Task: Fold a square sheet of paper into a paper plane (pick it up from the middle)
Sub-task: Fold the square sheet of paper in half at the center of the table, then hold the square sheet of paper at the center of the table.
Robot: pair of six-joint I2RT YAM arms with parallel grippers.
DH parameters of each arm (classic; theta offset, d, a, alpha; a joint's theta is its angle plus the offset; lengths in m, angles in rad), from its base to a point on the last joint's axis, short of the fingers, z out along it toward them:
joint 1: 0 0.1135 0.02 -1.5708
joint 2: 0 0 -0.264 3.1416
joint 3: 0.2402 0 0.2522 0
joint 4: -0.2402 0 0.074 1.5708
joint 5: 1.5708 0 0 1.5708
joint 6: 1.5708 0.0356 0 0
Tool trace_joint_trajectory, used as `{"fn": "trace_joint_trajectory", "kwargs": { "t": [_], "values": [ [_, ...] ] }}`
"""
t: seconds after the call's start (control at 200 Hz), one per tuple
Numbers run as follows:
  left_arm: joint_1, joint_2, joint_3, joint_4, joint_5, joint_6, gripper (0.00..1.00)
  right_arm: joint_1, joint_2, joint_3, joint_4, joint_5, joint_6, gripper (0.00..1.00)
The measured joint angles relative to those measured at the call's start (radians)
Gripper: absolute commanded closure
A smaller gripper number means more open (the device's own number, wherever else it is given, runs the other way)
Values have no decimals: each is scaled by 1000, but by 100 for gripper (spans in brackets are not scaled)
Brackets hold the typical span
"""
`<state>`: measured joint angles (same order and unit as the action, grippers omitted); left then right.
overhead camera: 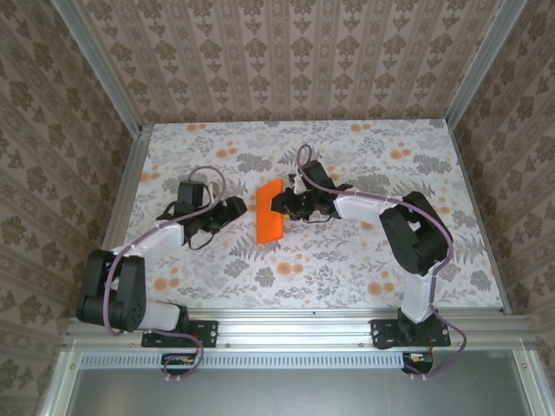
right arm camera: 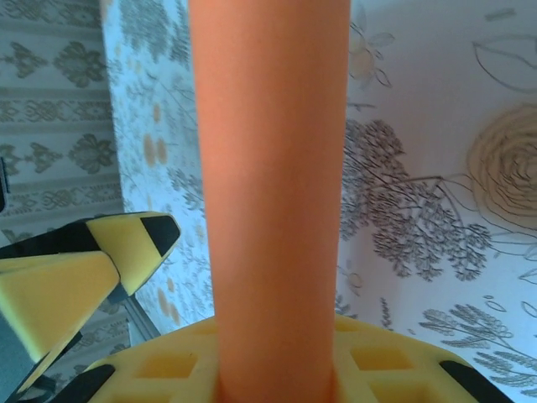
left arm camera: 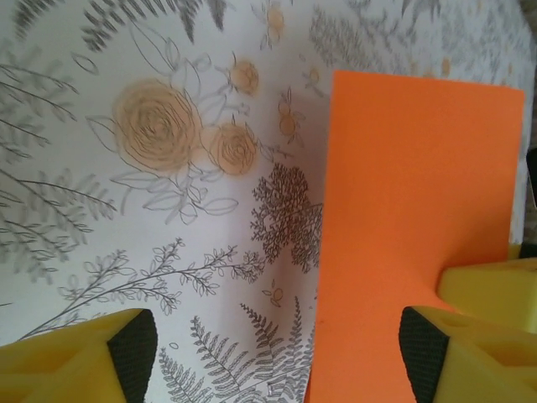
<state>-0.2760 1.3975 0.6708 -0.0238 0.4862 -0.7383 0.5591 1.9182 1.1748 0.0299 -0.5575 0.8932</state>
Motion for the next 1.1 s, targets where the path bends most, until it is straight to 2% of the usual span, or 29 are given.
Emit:
{"fn": "trace_joint_trajectory", "kwargs": {
  "t": [0.28,0.575,0.68,0.825,1.1],
  "values": [
    [-110,158,80,43,-14,-21,47,-24,75,-32,-19,-2,-24,66],
    [-184,304,178,86,-14,-27,80,-33,79,-33,-63,21,-56,62],
    [-209,349,208,89,-13,-28,88,-33,79,-33,-63,23,-59,58],
    [-228,399,236,81,-12,-26,93,-32,74,-30,-64,23,-63,51],
    [-231,423,251,49,-19,-21,96,-31,39,-31,-126,60,-98,41]
  ]
}}
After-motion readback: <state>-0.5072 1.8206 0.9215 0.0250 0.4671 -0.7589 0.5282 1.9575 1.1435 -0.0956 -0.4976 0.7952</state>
